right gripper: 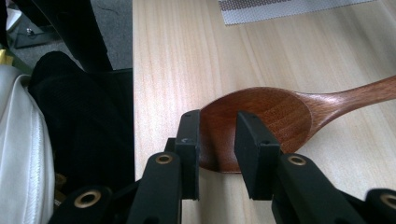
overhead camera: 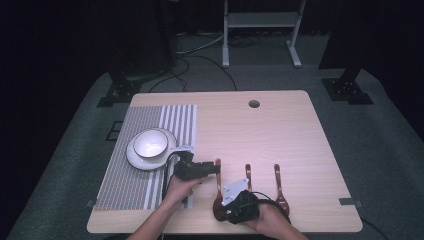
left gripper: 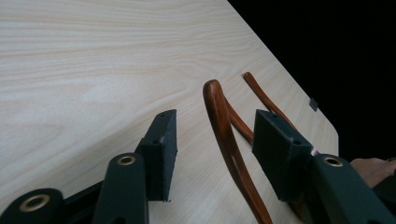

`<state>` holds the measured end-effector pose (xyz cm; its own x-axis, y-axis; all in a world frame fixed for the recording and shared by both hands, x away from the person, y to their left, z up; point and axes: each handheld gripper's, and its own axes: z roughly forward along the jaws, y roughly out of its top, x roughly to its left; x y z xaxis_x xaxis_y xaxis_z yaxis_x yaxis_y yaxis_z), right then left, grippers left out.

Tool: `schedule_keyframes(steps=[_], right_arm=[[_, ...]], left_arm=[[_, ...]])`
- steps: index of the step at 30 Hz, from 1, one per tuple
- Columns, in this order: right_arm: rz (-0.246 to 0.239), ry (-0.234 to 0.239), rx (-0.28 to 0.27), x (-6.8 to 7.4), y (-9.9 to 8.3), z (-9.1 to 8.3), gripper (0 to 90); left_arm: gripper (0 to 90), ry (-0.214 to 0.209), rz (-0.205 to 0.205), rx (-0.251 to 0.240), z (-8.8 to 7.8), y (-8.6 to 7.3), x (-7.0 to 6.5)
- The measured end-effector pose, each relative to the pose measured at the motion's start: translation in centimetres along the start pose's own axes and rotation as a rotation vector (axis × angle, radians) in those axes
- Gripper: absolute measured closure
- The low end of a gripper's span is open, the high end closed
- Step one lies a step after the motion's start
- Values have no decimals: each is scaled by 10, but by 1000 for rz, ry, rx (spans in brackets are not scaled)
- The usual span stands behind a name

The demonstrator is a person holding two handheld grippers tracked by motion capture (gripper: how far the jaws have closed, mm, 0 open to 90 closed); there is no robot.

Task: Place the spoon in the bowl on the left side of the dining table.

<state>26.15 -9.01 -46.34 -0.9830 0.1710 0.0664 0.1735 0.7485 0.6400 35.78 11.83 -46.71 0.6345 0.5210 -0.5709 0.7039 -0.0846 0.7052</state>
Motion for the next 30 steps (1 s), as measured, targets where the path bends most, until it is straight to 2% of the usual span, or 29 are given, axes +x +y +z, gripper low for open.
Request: schedule_keyframes(steps=[3, 6, 11, 12, 13, 16, 17, 18, 21, 23, 24, 25, 26, 30], right_arm=[[-10, -9, 0, 1, 0, 0, 701], [-11, -10, -2, 1, 0, 0, 701], [-3, -7, -14, 1, -2, -1, 695], [4, -5, -19, 1, -3, -1, 684], [26, 5, -31, 0, -5, -2, 622], [63, 7, -68, -3, -12, -7, 571], [83, 7, -81, -4, -15, -10, 555], [94, 6, -93, -6, -17, -12, 548], [151, 2, -134, -11, -27, -25, 525], [163, -4, -143, -13, -31, -29, 516], [184, -24, -154, -16, -37, -38, 502], [184, -24, -154, -16, -37, -38, 502], [205, -37, -171, -18, -43, -47, 483], [247, -73, -190, -22, -53, -61, 429]], left_arm=[[579, -11, 0, -7, 6, 2, -1], [739, -20, 2, -11, 8, 2, -2], [782, -53, -24, -29, 7, 1, -2], [782, -65, -39, -42, 6, 0, -2], [798, -81, -54, -55, 4, 0, -2], [821, -100, -68, -76, 2, 2, -3], [832, -124, -79, -99, -2, 5, -5], [839, -130, -74, -109, -4, 6, -7], [844, -129, -48, -131, -11, 11, -12], [843, -126, -47, -139, -13, 12, -13], [843, -115, -35, -148, -15, 14, -15], [843, -115, -35, -148, -15, 14, -15], [843, -105, -27, -157, -17, 15, -15], [844, -87, -14, -161, -20, 17, -16]])
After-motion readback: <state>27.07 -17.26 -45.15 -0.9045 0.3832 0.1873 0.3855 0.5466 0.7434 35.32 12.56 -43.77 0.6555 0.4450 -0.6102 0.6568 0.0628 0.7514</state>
